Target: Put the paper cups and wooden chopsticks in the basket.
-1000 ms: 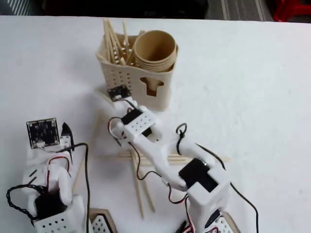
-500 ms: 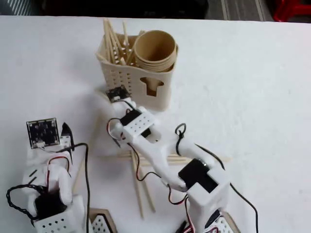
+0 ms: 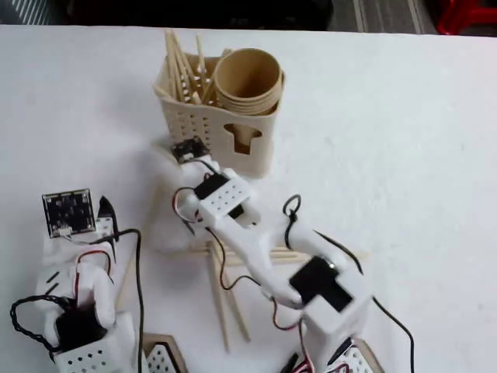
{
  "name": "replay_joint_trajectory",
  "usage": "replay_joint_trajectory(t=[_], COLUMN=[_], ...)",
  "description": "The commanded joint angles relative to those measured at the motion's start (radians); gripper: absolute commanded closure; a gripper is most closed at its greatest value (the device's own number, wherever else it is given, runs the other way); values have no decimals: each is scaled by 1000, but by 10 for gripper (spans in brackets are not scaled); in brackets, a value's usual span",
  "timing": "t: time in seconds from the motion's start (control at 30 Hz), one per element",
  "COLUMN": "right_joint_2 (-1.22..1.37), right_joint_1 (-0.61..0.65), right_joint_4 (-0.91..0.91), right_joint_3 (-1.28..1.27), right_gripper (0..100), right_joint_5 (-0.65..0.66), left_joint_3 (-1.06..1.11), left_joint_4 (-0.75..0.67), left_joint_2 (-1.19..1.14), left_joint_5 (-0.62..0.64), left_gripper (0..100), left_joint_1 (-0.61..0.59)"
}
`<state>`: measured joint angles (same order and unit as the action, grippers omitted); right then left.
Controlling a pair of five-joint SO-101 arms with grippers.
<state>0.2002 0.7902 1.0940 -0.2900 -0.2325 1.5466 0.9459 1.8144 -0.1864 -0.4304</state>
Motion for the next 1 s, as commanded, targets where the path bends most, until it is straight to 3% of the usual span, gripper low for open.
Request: replay_joint_trajectory(t=[0.0, 0.37, 0.77, 0.97], right_joint_2=[-163, -527, -680, -682], right_joint_1=[-5, -5, -56, -160], right_joint_4=[51, 82, 79, -114], right_joint_3=[28, 37, 348, 440], right_gripper=[981, 981, 981, 981], right_joint_5=[12, 29, 89, 89], left_joint_3=[-6, -5, -5, -5], left_joint_4=[-3, -5, -5, -5], left_joint_2=[10, 10, 10, 10], left_joint_5=[5, 5, 5, 5], left_gripper=[823, 823, 823, 823], left_joint_1=[-5, -5, -5, -5])
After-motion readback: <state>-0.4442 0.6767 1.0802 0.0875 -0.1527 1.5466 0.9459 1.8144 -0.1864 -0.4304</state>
